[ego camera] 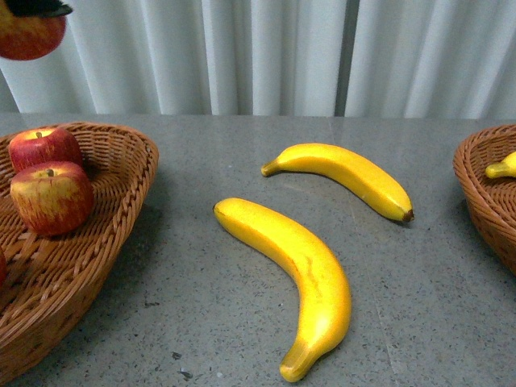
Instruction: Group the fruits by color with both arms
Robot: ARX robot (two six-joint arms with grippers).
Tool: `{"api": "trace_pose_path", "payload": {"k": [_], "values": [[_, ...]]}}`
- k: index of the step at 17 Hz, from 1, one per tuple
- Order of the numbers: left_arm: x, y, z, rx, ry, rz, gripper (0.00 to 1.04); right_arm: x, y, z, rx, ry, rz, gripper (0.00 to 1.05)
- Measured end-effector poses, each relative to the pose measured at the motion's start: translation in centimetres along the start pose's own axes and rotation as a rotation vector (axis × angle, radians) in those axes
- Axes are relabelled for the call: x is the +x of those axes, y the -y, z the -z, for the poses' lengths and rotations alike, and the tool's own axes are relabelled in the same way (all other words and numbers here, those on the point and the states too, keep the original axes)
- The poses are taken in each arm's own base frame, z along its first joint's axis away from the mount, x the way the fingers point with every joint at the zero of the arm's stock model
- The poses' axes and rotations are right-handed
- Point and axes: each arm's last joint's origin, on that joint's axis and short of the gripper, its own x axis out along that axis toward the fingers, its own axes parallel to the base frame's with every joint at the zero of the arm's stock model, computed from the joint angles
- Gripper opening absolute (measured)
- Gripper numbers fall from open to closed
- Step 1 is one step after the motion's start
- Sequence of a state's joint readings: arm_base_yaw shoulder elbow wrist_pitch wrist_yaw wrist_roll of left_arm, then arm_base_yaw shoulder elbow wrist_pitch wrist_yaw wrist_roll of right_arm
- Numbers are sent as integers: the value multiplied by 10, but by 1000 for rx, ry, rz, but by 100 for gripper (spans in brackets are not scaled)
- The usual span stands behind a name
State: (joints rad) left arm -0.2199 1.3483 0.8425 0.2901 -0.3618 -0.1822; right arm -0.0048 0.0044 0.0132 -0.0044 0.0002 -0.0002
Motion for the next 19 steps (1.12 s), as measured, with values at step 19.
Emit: {"api": "trace_pose_path", "payload": {"k": [19], "values": [[-72,-9,16,-75,128,13,98,0,0,0,0,0,0,98]]}}
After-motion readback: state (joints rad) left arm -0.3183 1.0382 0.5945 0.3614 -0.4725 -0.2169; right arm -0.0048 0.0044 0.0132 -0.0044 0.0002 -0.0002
